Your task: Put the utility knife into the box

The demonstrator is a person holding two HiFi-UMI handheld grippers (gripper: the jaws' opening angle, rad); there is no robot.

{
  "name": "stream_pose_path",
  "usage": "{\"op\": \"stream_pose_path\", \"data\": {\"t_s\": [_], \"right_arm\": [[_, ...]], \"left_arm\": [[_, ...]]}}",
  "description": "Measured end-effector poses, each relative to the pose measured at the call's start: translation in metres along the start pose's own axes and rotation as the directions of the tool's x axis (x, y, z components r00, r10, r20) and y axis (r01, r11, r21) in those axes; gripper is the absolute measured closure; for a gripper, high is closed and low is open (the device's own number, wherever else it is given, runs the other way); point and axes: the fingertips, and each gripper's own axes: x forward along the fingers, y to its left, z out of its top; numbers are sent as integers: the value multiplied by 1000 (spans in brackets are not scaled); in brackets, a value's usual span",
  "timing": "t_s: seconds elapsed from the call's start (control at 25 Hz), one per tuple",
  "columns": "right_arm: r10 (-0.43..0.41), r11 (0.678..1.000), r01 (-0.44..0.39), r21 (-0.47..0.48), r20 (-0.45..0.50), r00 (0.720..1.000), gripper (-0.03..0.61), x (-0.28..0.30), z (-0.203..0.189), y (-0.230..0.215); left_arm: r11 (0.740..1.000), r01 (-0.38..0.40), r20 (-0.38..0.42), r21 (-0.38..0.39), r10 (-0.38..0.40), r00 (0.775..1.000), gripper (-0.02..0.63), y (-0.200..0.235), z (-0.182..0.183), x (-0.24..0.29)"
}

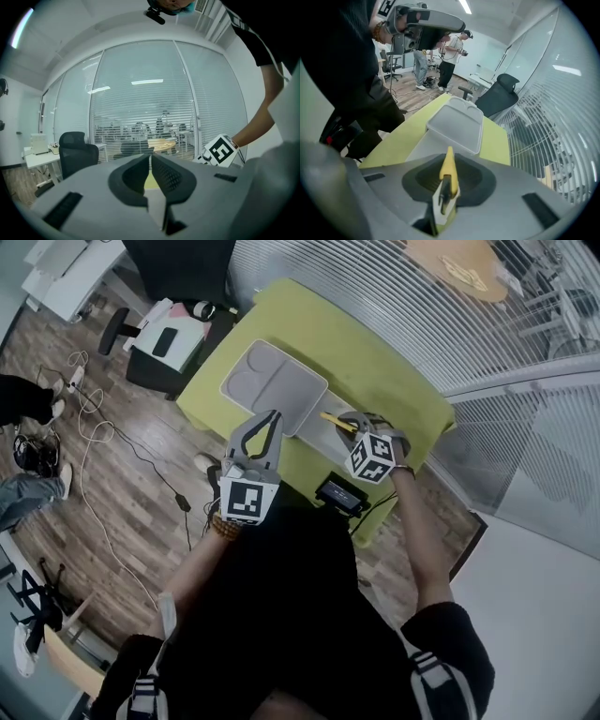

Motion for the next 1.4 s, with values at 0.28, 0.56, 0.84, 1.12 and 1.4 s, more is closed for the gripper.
{"op": "stream_pose_path", "data": {"t_s": [0.28,0.56,0.84,1.12,1.4], "right_arm": [[68,997,-69,-25,-40,997,525,10,-10,9],[114,993,-117,-30,-77,990,523,21,-19,16],[144,988,-149,-39,-102,984,523,29,-21,15],[160,985,-165,-40,-120,980,522,34,-26,20],[165,985,-171,-37,-126,978,522,38,-27,21]], "left_arm": [[1000,1,-9,-2,-1,1000,603,-1,-1,0],[1000,4,-12,0,-4,1000,603,-2,-4,0],[1000,-1,-4,4,1,1000,603,0,-2,2],[999,-4,5,32,4,1000,603,0,-1,-1],[1000,-18,-16,2,18,1000,603,2,-4,-5]]}}
